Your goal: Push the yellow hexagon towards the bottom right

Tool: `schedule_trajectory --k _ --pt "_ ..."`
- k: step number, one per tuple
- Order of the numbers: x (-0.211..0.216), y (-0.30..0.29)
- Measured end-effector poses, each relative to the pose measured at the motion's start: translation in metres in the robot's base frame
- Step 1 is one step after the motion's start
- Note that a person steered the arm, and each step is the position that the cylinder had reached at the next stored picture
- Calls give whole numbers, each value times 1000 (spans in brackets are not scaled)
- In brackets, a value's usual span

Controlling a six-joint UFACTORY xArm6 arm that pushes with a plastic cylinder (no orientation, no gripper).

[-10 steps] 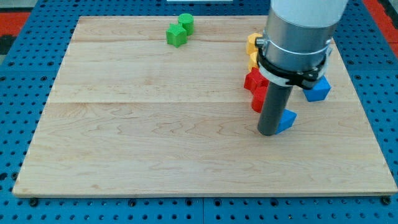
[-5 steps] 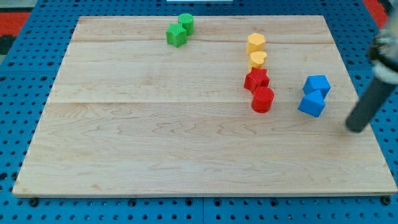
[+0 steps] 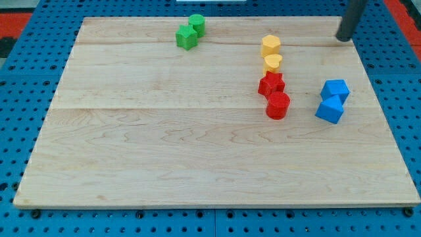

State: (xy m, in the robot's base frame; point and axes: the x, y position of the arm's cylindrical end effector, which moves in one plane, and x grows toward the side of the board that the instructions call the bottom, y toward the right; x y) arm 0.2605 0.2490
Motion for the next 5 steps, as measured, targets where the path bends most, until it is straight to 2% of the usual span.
schedule_trajectory --k 3,4,5 --pt "40 -174" --pt "6 -199" --pt "12 -215"
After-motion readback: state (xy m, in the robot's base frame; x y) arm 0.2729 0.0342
